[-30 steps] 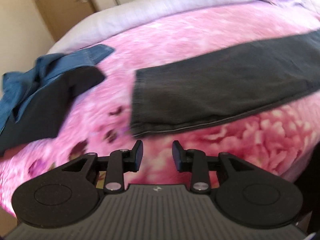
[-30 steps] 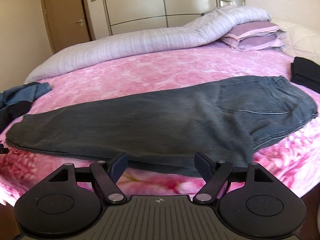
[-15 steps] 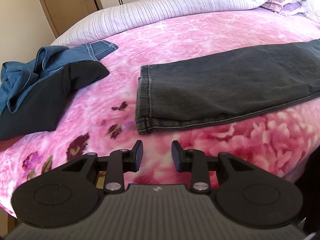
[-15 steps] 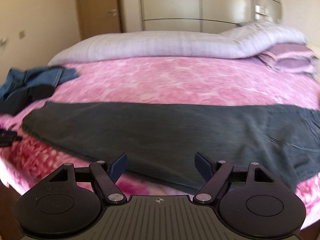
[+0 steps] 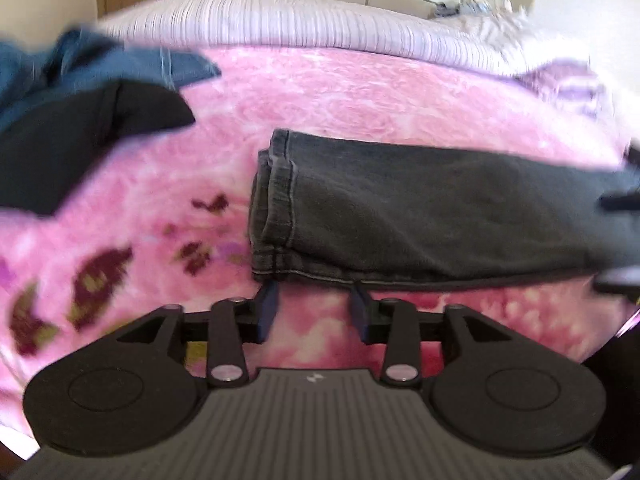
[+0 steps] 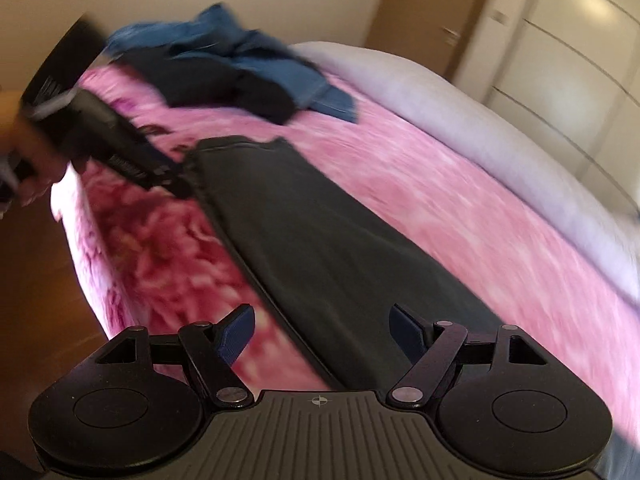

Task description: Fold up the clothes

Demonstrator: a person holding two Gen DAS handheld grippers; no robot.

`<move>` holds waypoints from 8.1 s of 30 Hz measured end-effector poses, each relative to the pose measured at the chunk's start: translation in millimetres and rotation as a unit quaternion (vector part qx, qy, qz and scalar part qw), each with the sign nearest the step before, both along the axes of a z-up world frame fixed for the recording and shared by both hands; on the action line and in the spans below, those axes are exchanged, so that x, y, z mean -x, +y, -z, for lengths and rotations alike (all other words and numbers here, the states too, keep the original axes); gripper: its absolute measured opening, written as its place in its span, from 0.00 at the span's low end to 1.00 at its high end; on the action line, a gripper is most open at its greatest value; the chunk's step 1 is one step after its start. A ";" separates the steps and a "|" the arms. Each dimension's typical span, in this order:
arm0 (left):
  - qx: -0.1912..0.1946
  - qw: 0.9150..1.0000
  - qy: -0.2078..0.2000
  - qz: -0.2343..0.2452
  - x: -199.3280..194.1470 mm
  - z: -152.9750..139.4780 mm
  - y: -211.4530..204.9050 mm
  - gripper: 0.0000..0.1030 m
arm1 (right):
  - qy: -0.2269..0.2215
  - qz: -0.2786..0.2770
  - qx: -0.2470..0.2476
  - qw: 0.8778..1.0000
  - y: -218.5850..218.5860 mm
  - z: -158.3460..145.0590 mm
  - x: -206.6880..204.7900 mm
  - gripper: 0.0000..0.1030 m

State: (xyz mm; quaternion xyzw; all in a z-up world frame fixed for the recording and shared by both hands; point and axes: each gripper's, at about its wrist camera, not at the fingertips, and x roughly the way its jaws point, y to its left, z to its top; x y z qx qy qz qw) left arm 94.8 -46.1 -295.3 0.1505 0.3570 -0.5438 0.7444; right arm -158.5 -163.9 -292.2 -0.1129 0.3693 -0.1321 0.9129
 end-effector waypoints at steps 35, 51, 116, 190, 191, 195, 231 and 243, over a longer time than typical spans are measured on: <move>0.186 0.959 0.162 -0.142 -3.6 -17.3 -20.0 0.03 | -0.051 0.351 0.037 0.934 -111.2 22.8 123.0 0.75; 0.194 0.957 -0.068 0.203 267.1 -114.8 -144.9 0.03 | -0.172 0.457 -0.041 0.872 -113.6 -18.8 268.2 0.75; 0.065 0.976 0.002 0.206 178.9 -28.7 -128.6 0.35 | -0.145 0.394 -0.171 0.891 -180.3 1.1 206.9 0.32; 0.107 0.602 -0.534 0.584 253.6 -39.7 -162.9 0.12 | -0.059 0.114 0.128 0.983 -39.0 10.2 136.3 0.93; 0.106 0.604 -0.532 0.583 254.2 -41.8 -162.7 0.12 | -0.047 0.107 0.151 0.982 -38.5 19.2 124.4 0.93; 0.098 0.615 -0.527 0.578 256.3 -46.9 -163.6 0.11 | 0.029 0.149 0.209 0.966 -63.8 49.9 83.3 0.83; 0.153 0.812 -0.234 0.511 323.7 -108.3 -195.6 0.37 | -0.420 0.454 -0.315 0.720 -256.7 1.3 405.0 0.23; 0.113 0.800 -0.247 0.535 364.2 -45.3 -263.6 0.38 | -0.442 0.501 -0.341 0.662 -232.3 6.1 452.9 0.28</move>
